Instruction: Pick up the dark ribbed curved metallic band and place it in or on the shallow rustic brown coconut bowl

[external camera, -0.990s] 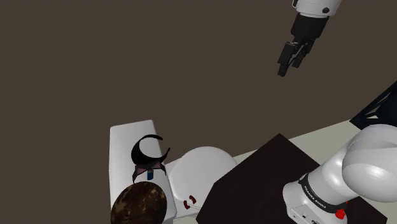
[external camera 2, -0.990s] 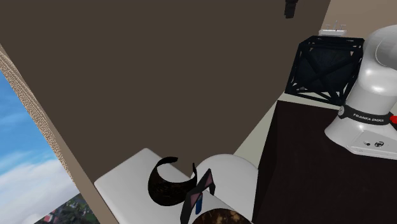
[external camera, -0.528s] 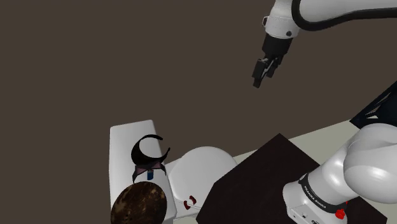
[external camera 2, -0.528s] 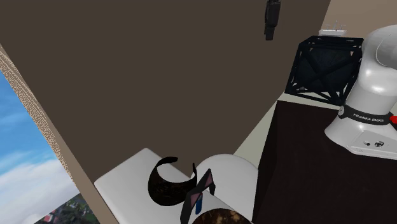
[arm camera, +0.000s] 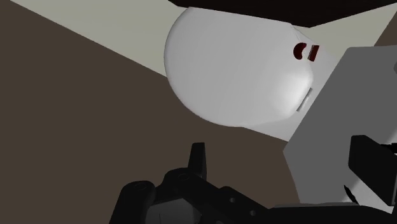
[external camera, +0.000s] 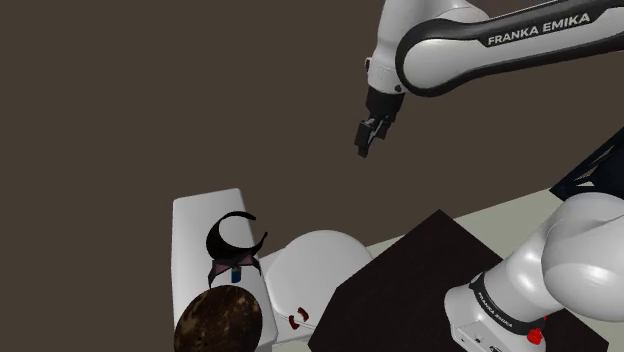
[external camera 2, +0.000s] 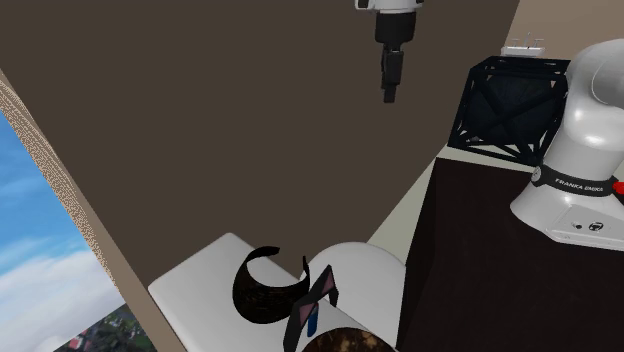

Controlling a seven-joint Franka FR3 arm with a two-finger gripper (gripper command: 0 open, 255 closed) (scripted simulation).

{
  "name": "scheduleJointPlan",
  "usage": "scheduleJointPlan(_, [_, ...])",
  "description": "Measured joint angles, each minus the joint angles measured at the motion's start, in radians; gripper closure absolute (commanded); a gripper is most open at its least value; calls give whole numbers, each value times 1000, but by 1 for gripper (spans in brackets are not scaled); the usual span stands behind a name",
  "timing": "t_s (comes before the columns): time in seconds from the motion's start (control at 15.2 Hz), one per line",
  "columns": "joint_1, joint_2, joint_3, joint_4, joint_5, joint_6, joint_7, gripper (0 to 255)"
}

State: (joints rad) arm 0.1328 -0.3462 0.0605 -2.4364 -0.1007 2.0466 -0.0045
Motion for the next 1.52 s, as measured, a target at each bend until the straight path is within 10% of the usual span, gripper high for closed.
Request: scheduleJointPlan(1.52, [151,822,77,402,-246,457,134,0])
